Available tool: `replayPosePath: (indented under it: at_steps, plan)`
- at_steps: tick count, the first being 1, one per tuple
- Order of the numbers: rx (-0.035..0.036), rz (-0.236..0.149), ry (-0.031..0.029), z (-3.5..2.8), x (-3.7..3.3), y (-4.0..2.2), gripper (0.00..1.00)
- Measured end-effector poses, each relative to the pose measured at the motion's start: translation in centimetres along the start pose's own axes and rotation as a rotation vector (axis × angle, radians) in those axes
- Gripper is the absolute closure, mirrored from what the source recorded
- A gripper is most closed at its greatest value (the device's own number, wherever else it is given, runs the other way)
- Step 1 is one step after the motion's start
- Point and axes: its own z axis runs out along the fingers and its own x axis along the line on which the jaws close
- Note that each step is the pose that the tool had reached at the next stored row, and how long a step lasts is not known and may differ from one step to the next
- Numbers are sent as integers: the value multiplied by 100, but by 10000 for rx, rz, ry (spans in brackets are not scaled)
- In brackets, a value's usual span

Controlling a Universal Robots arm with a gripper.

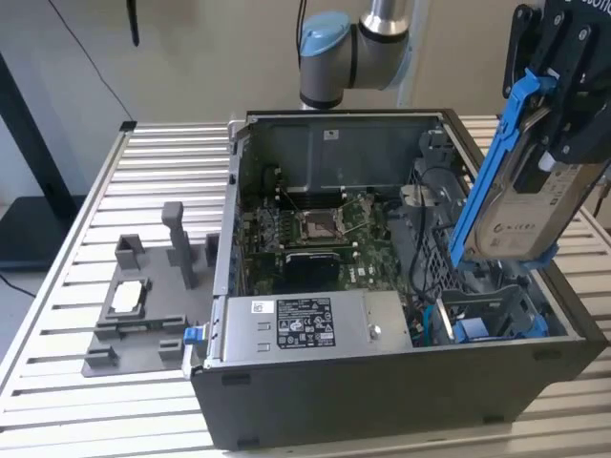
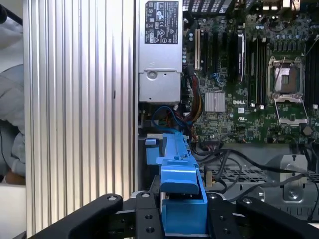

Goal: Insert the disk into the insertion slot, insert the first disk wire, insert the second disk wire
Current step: 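Insert the disk into the insertion slot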

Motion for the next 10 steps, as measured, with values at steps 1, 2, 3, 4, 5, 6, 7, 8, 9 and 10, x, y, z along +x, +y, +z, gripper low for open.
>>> replayPosePath:
  at_steps: [1,2,3,4,5,6,7,8,9,10]
  plan:
    - [3,2,51,10,0,0,67]
    - [7,3,102,19,0,-1,67]
    - [15,5,144,27,0,-1,67]
    - [31,7,170,36,0,-1,67]
    - [61,10,185,46,0,-1,67]
    - [97,11,200,56,-1,-2,67]
    - [122,11,219,66,-1,-3,67]
    - [144,12,236,77,-1,-3,67]
    - [170,14,239,91,-2,-3,67]
    - [186,14,238,104,-2,-5,67]
